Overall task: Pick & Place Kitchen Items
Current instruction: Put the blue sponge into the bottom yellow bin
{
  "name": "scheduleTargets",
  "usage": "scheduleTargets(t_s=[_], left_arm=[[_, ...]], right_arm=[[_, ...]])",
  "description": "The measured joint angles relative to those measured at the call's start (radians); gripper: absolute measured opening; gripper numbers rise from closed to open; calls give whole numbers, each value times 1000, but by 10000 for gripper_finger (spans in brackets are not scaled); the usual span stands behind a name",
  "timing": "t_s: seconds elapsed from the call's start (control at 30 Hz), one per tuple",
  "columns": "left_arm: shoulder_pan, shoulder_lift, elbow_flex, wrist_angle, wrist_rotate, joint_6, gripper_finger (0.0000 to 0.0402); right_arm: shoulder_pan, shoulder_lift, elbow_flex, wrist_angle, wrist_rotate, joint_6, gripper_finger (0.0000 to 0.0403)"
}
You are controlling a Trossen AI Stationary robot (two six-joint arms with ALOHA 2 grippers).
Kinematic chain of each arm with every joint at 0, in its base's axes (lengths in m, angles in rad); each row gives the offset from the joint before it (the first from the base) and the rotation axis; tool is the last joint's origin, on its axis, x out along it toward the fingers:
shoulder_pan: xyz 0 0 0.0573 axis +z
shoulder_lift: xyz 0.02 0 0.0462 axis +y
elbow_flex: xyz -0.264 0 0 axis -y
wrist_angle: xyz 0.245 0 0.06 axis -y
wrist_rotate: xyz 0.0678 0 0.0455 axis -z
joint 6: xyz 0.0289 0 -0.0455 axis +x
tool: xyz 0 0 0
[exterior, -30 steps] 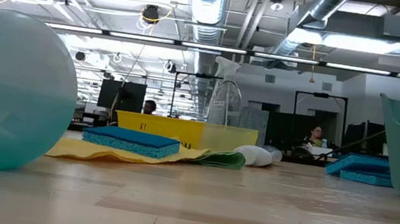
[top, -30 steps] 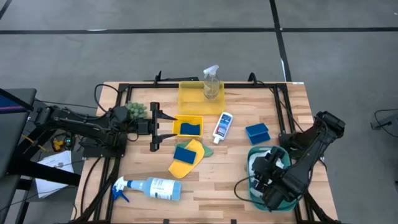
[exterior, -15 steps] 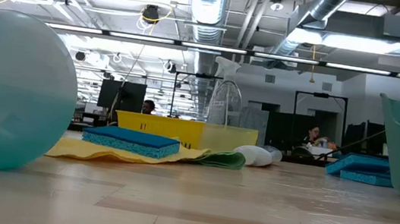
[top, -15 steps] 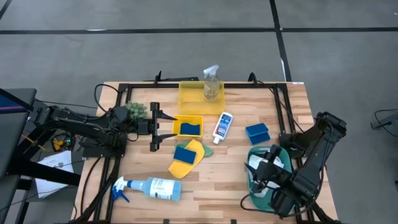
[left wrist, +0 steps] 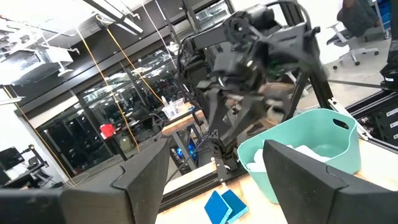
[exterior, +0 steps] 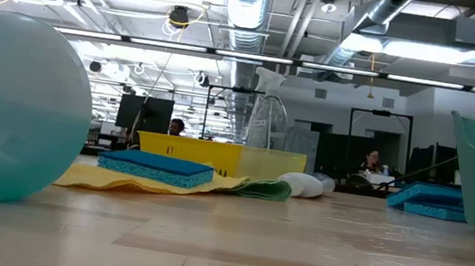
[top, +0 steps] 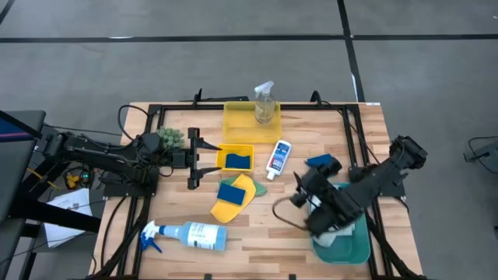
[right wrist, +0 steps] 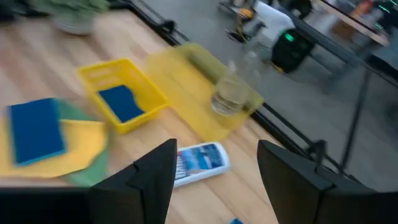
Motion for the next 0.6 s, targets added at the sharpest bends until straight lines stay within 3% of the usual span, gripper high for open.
scheduleTargets(t_s=[0.33,0.6], left_arm=[[0,0,0,0,0,0,254],[0,0,0,0,0,-1,254]], right_arm=[[-213,0,-105,50,-197,0,214],[-313,1,-214,148,-249,-14,214]])
